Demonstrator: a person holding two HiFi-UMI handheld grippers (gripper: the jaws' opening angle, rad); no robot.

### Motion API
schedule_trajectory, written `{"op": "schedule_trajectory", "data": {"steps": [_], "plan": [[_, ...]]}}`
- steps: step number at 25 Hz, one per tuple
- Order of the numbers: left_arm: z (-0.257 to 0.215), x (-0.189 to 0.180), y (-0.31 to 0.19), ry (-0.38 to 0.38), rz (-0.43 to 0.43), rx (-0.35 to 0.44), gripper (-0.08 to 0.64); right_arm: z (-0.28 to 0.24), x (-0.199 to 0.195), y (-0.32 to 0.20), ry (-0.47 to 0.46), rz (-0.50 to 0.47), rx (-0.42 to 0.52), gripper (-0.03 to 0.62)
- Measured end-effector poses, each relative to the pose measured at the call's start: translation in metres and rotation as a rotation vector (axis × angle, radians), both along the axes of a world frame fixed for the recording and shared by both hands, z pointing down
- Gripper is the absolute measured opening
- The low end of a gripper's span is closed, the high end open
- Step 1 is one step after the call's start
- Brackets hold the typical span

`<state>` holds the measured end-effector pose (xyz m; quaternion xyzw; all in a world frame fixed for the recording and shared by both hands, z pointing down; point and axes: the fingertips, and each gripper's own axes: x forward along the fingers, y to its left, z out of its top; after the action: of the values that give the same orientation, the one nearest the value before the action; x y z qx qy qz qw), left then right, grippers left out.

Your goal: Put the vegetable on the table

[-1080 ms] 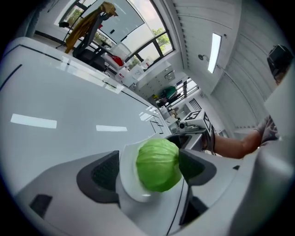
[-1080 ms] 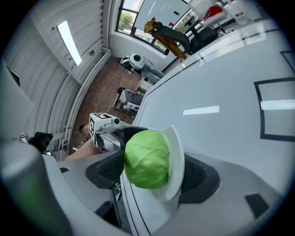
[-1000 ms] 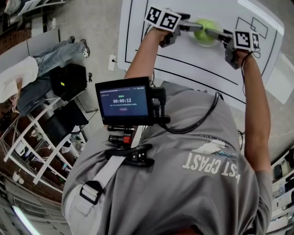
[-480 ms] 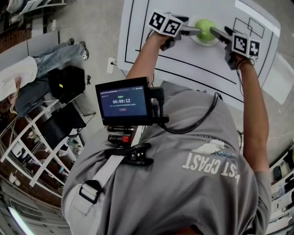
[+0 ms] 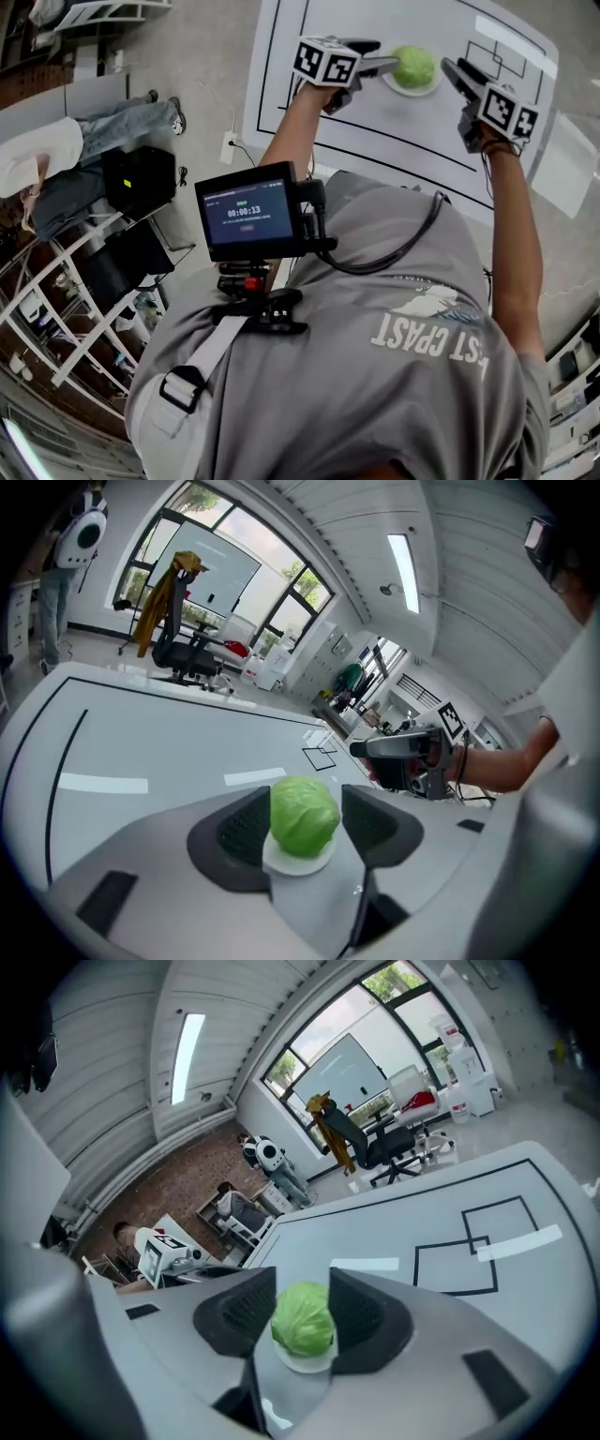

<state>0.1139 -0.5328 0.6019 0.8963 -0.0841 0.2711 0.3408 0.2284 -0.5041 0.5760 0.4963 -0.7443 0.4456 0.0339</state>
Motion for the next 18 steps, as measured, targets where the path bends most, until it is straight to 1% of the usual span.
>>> {"op": "schedule_trajectory", "data": {"steps": [1, 2, 3, 6, 7, 8, 12, 14, 18], "plan": [[-0.006, -0.001, -0.002, 0.010, -0.007, 0.019, 0.227, -0.007, 0.003, 0.000, 0.000, 0.015, 0.025, 0.128], [-0.016, -0.001, 0.000, 0.022, -0.012, 0.041, 0.196, -0.017, 0.006, 0.003, 0.005, 0.026, 0.053, 0.071], [-0.030, 0.000, 0.005, 0.037, -0.016, 0.067, 0.164, -0.031, 0.008, 0.010, 0.012, 0.030, 0.083, 0.046], [-0.086, 0.003, 0.035, 0.087, -0.029, 0.173, 0.052, -0.080, 0.009, 0.049, 0.040, 0.020, 0.162, 0.029], [-0.102, 0.004, 0.046, 0.104, -0.036, 0.213, 0.023, -0.091, 0.009, 0.064, 0.044, 0.019, 0.179, 0.024], [-0.117, 0.004, 0.059, 0.121, -0.043, 0.251, 0.010, -0.100, 0.007, 0.081, 0.051, 0.014, 0.197, 0.008], [-0.176, 0.007, 0.119, 0.201, -0.038, 0.370, 0.008, -0.143, -0.005, 0.149, 0.121, -0.051, 0.301, 0.006], [-0.197, 0.008, 0.128, 0.222, -0.028, 0.421, 0.008, -0.159, -0.008, 0.159, 0.144, -0.074, 0.343, 0.006], [-0.222, 0.011, 0.126, 0.239, -0.013, 0.486, 0.008, -0.184, -0.009, 0.158, 0.161, -0.093, 0.406, 0.006]]}}
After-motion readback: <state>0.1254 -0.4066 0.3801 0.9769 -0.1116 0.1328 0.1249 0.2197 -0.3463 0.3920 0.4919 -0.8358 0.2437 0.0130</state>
